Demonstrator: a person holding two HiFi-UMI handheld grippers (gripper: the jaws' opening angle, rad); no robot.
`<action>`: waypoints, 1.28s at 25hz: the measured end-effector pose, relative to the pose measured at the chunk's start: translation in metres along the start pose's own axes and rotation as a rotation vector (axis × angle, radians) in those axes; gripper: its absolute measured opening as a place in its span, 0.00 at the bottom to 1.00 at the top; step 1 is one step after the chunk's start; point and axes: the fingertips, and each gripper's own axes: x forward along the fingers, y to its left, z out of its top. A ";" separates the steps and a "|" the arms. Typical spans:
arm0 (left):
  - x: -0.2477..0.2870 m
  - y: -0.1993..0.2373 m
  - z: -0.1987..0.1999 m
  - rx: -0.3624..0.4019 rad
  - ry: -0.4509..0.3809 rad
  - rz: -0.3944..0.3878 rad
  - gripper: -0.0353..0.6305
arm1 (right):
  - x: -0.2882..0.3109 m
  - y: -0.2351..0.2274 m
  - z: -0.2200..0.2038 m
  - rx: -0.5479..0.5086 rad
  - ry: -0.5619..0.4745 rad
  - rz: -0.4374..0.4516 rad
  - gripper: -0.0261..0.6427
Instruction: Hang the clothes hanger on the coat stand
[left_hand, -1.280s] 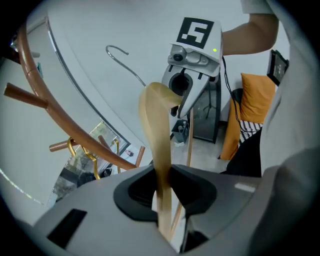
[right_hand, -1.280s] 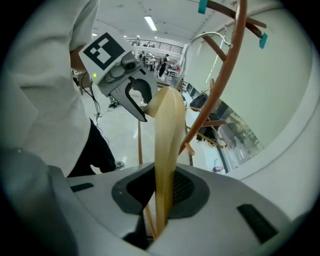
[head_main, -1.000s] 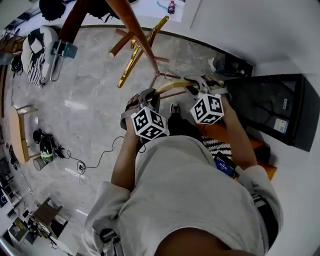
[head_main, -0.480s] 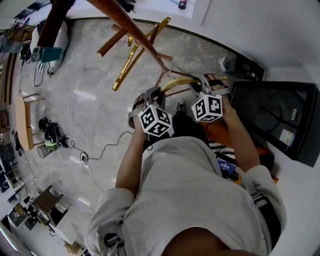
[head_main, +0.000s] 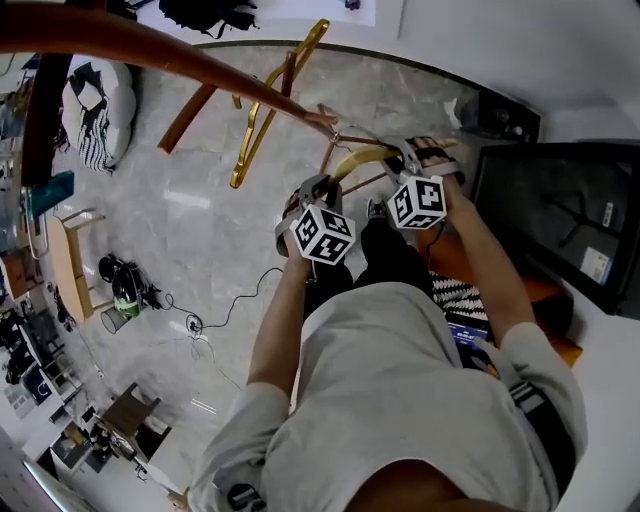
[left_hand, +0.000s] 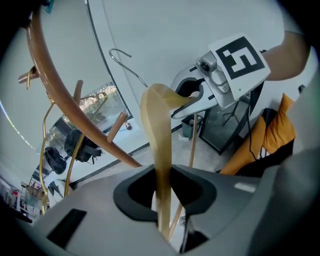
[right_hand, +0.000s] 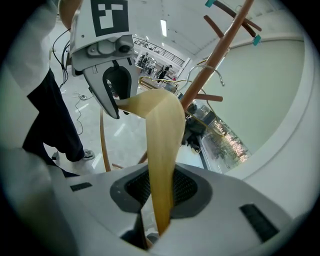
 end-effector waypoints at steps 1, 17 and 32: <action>0.004 0.000 -0.002 -0.008 0.006 -0.003 0.18 | 0.003 0.001 -0.002 -0.002 0.002 -0.001 0.14; 0.051 0.004 -0.027 -0.043 0.065 0.002 0.18 | 0.058 0.019 -0.027 0.032 0.011 0.032 0.15; 0.063 0.012 -0.037 -0.081 0.093 -0.009 0.18 | 0.084 0.023 -0.029 0.058 0.027 0.074 0.15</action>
